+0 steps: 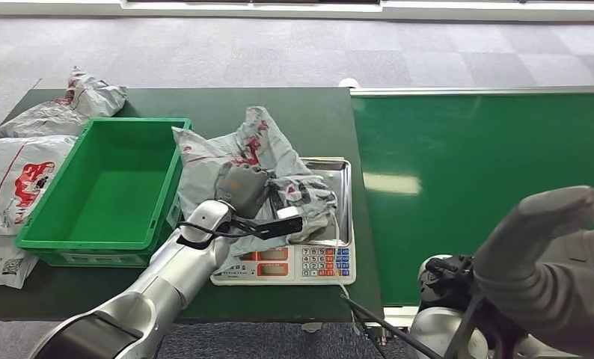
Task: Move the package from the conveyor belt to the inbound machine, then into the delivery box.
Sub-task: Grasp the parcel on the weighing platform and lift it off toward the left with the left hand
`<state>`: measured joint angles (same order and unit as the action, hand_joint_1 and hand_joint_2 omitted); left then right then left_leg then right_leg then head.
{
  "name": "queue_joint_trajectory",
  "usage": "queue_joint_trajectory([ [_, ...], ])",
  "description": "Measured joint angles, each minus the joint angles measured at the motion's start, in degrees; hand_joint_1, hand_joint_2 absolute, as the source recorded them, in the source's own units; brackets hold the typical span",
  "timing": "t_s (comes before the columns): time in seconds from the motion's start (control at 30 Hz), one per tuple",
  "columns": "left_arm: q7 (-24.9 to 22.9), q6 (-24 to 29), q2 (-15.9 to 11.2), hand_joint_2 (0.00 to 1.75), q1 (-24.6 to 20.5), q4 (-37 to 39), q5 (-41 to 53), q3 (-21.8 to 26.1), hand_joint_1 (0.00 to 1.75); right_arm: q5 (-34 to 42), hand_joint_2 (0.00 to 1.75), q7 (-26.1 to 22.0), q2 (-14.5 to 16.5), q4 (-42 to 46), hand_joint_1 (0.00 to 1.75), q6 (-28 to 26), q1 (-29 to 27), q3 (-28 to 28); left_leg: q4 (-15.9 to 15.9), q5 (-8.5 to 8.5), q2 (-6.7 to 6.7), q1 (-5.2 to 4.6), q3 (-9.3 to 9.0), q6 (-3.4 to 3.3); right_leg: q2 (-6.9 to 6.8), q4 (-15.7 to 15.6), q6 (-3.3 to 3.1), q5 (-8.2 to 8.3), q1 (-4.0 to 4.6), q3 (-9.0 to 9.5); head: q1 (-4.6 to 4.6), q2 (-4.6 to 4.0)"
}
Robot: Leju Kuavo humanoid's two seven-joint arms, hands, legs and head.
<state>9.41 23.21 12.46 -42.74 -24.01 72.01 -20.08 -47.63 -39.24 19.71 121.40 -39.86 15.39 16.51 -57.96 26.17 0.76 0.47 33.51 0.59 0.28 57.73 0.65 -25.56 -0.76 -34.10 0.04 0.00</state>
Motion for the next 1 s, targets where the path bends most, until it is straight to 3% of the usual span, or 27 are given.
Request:
queue_joint_trajectory([
  [0.23, -6.9, 12.0, -2.6, 1.75, -0.4, -3.3, 0.3, 1.1, 1.75, -0.6, 1.75, 0.0, 0.0, 0.3, 0.00, 0.0, -0.1, -0.5, 0.0, -0.06, -0.10, 0.01, 0.14, 0.04, 0.10, 0.0, -0.07, 0.10, 0.03, -0.20, 0.00, 0.00],
  [0.33, -8.6, 14.5, -4.0, 1.75, -0.7, -5.0, -0.1, 2.2, 1.75, -0.7, 1.75, -0.1, 0.0, 0.3, 0.00, 0.0, -0.2, -0.7, 0.0, -0.06, -0.11, 0.01, 0.19, 0.04, 0.11, 0.0, -0.08, 0.09, 0.05, -0.23, -0.01, 0.00],
  [0.6, -15.1, 16.7, -7.9, 1.75, 0.4, -10.7, 2.6, 5.9, 1.75, -0.5, 1.75, -0.5, 0.0, 0.3, 0.00, 0.0, -0.3, -1.0, 0.0, -0.06, -0.19, 0.01, 0.26, 0.05, 0.13, 0.0, -0.08, 0.09, 0.10, -0.33, 0.01, 0.00],
  [0.77, -20.0, 16.8, -11.1, 1.75, 3.0, -17.2, 6.0, 10.8, 1.75, -0.3, 1.75, -0.5, 0.0, 0.3, 0.00, 0.0, -0.3, -1.1, 0.0, -0.06, -0.28, 0.02, 0.29, 0.06, 0.19, 0.0, -0.09, 0.09, 0.12, -0.38, -0.01, 0.00],
  [1.0, -21.0, 16.8, -13.7, 1.75, 5.2, -22.0, 7.0, 15.2, 1.75, -0.2, 1.75, -0.5, 0.0, 0.3, 0.00, 0.0, -0.3, -1.1, 0.0, -0.06, -0.17, 0.06, 0.34, 0.05, 0.14, 0.0, -0.11, 0.07, 0.12, -0.38, 0.01, 0.00],
])
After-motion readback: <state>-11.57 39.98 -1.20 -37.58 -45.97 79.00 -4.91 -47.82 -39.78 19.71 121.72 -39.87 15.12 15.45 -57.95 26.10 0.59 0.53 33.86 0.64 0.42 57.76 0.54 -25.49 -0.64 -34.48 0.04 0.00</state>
